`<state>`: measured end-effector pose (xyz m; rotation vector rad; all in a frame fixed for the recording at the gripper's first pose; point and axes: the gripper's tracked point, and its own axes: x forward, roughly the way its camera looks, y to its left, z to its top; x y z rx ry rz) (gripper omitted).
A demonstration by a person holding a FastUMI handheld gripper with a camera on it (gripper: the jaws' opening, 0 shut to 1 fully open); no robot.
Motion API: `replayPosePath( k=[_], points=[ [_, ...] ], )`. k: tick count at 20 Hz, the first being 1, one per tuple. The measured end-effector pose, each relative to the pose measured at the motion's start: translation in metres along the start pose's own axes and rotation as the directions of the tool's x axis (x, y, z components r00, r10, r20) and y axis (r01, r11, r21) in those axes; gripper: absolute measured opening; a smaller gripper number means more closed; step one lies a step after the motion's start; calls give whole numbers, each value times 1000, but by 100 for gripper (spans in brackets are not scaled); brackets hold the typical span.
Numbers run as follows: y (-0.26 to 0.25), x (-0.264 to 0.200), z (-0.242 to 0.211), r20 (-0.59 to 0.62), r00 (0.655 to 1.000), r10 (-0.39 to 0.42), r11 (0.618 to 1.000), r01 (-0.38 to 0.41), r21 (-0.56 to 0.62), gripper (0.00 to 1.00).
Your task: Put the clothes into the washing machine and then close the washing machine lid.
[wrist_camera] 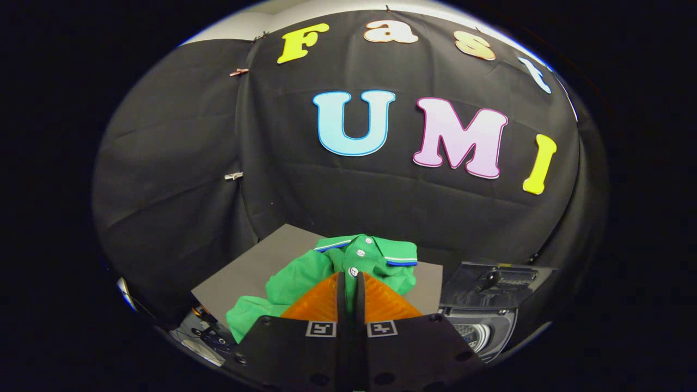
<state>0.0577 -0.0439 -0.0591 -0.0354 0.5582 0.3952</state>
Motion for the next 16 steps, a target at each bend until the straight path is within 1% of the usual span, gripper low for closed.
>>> replayPosePath(
  k=[2, 6, 9, 11, 16],
  points=[
    [-9, -10, 4, 9, 1000, 1, 1000, -1, -13, 6],
    [-29, -29, 17, 50, 998, 30, 999, -31, 19, 6],
    [-49, -35, 19, 61, 995, 77, 996, -80, 45, 6],
    [-69, -40, 20, 70, 991, 117, 992, -120, 38, 6],
    [-135, -57, 23, 96, 973, 210, 977, -212, 9, 6]
  ],
)
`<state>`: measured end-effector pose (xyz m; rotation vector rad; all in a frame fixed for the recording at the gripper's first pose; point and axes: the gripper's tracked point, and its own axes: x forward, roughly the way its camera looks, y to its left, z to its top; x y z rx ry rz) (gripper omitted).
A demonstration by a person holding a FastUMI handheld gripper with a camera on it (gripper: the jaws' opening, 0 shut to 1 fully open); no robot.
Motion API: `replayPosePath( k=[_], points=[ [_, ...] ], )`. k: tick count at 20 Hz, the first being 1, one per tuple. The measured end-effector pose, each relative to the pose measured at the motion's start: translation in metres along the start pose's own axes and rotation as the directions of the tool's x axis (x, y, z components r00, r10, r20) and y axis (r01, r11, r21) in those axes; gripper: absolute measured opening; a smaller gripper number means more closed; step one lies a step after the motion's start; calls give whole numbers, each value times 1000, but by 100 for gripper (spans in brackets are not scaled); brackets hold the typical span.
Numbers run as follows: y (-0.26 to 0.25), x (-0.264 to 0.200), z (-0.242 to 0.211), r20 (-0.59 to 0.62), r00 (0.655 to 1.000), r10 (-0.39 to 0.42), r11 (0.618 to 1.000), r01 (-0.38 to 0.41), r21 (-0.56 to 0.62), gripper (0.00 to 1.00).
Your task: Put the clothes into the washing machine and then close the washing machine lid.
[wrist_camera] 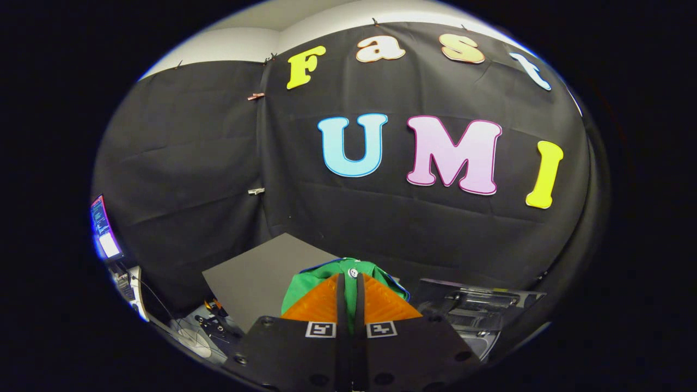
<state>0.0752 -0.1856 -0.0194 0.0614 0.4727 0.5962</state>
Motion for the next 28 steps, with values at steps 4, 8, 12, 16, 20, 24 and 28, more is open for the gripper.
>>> replayPosePath(
  k=[4, 8, 12, 16, 20, 24, 28],
  points=[
    [-45, -32, 3, 34, 998, 57, 998, -58, 22, 6],
    [-101, -51, -10, 13, 999, 47, 999, -47, -7, 6],
    [-141, -61, -19, 26, 1000, 9, 1000, -9, 23, 6],
    [-165, -61, -48, -17, 999, -32, 997, 34, 69, 6],
    [-179, -61, -69, -52, 997, -52, 995, 55, 77, 6],
    [-192, -51, -90, -82, 993, -84, 990, 93, 104, 6],
    [-206, -31, -123, -143, 983, -115, 978, 137, 159, 6]
  ],
)
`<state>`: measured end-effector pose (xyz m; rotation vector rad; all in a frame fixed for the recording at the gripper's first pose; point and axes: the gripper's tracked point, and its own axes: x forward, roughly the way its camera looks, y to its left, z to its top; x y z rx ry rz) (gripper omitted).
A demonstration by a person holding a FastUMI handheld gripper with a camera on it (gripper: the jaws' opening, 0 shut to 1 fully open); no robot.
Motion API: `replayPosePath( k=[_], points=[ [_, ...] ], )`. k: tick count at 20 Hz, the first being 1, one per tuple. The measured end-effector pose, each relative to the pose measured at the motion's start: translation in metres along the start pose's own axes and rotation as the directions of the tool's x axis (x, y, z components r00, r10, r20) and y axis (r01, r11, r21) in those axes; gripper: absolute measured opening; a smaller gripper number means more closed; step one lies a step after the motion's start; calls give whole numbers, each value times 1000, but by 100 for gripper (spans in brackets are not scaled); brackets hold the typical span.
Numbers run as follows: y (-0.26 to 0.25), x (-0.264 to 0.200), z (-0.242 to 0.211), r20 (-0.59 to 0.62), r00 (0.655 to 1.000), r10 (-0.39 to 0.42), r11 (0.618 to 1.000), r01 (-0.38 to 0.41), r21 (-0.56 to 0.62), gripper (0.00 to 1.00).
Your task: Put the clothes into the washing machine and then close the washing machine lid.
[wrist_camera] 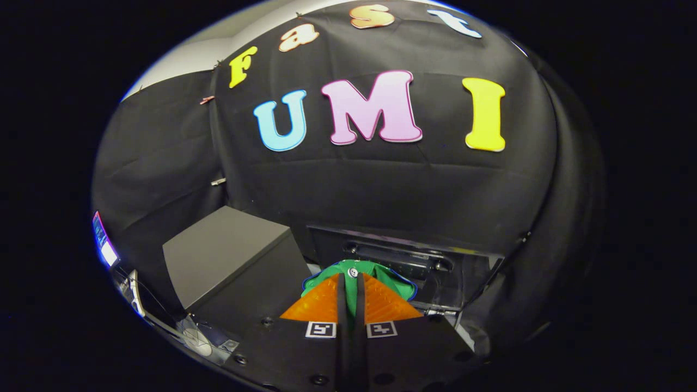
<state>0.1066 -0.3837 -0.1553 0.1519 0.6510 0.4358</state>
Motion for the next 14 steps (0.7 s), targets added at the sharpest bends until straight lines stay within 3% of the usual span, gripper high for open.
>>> replayPosePath(
  k=[5, 10, 14],
  points=[
    [-23, 34, -49, -105, 993, -55, 998, 56, 4, 6],
    [-36, 63, -102, -217, 973, -76, 991, 98, 91, 6],
    [-51, 83, -154, -308, 946, -103, 991, 125, 52, 6]
  ],
)
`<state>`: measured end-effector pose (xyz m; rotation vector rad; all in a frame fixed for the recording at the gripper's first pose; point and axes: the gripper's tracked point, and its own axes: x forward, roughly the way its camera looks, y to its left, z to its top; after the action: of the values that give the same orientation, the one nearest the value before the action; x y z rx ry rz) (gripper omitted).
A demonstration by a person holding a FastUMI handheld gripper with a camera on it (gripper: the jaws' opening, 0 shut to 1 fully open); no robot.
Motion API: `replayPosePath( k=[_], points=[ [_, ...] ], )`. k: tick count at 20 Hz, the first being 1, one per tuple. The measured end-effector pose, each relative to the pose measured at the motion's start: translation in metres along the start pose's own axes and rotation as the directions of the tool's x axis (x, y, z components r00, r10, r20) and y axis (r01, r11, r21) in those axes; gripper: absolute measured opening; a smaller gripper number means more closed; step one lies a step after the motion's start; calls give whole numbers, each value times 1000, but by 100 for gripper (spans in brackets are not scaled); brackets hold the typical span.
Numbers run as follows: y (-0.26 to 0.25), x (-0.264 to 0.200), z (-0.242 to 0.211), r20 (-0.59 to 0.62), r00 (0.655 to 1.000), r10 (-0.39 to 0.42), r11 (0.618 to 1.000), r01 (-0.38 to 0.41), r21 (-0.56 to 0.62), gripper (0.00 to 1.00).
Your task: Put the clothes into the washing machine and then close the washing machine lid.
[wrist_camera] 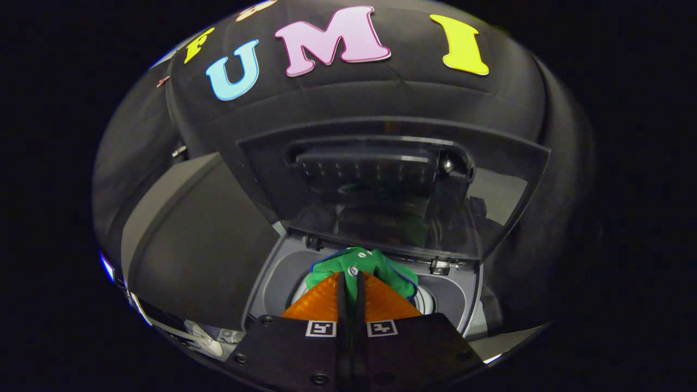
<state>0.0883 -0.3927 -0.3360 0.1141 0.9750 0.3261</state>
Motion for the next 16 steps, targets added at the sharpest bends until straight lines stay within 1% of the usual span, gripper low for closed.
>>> replayPosePath(
  k=[3, 5, 7, 9, 11, 14, 15, 16],
  points=[
    [-6, 22, -48, -118, 993, -13, 1000, 14, 13, 6],
    [-9, 28, -71, -160, 987, -11, 999, 17, 36, 6],
    [-13, 39, -84, -177, 984, -21, 1000, 25, 18, 6],
    [-29, 48, -103, -200, 975, -99, 995, 93, -41, 6],
    [-31, 52, -116, -225, 967, -119, 993, 121, -4, 6],
    [-37, 56, -120, -240, 961, -138, 988, 151, 39, 6],
    [-36, 56, -117, -233, 964, -131, 986, 151, 72, 6],
    [-31, 55, -110, -217, 970, -107, 983, 136, 122, 15]
  ],
)
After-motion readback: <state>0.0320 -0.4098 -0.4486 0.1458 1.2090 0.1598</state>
